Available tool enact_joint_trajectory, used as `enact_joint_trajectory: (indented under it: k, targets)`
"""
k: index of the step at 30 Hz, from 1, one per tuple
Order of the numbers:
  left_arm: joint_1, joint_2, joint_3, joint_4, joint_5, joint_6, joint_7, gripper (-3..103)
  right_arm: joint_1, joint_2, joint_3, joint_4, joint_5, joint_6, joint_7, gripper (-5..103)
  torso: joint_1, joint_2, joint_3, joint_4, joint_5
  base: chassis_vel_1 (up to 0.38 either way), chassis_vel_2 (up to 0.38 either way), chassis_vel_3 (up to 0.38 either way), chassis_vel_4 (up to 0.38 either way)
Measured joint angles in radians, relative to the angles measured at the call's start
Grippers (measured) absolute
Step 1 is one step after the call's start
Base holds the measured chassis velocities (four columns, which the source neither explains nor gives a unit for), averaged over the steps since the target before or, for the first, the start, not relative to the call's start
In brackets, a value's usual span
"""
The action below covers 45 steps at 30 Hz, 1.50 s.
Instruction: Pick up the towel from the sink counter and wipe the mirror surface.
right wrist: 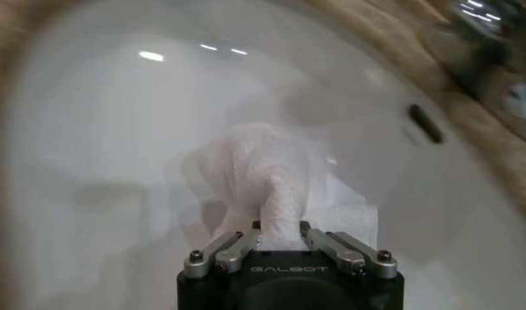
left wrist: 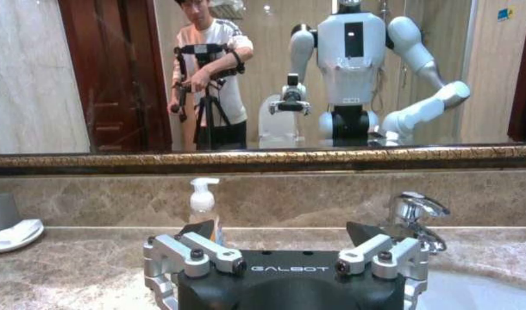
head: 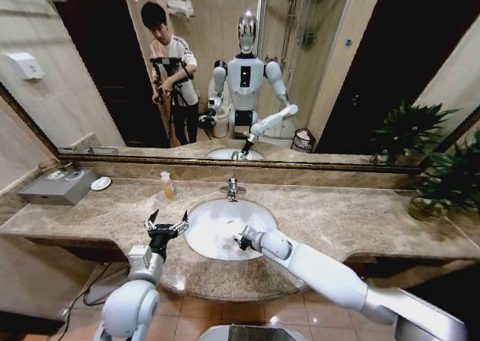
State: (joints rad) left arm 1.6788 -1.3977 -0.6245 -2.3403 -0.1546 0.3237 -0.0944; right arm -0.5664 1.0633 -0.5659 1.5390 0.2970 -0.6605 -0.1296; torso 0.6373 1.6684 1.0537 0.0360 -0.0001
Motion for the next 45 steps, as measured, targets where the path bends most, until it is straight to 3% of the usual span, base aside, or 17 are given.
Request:
enact_joint_trajectory:
  k: [9,13,26,39,45]
  targets:
    - [0.0,0.0,0.0,0.0,0.0,0.0,0.0,100,0.035,0.043,0.071,-0.167,-0.026,0.068,0.045,12,0.0,0.0,0.0,0.0,0.0001,0.0,0.0,0.0,0.0]
    - [0.0,0.0,0.0,0.0,0.0,0.0,0.0,100,0.003,0.015,0.062,-0.066,0.026,0.002,0.051,12,0.0,0.0,0.0,-0.0001,-0.0001,0.0,0.0,0.0,0.0]
    - [0.0,0.0,0.0,0.0,0.0,0.0,0.0,100,-0.127,-0.012,0.021,0.137,0.061,-0.007,0.1,12,0.0,0.0,0.0,-0.0001,-0.0001,0.0,0.0,0.0,0.0]
    - [0.0,0.0,0.0,0.0,0.0,0.0,0.0,100,-0.01,0.108,0.081,-0.19,0.003,0.102,0.1,12,0.0,0.0,0.0,-0.0001,0.0,0.0,0.0,0.0,0.0]
    - [0.0,0.0,0.0,0.0,0.0,0.0,0.0,100,-0.033,0.116,0.067,-0.17,-0.001,0.106,0.083,12,0.0,0.0,0.0,-0.0002,-0.0001,0.0,0.0,0.0,0.0]
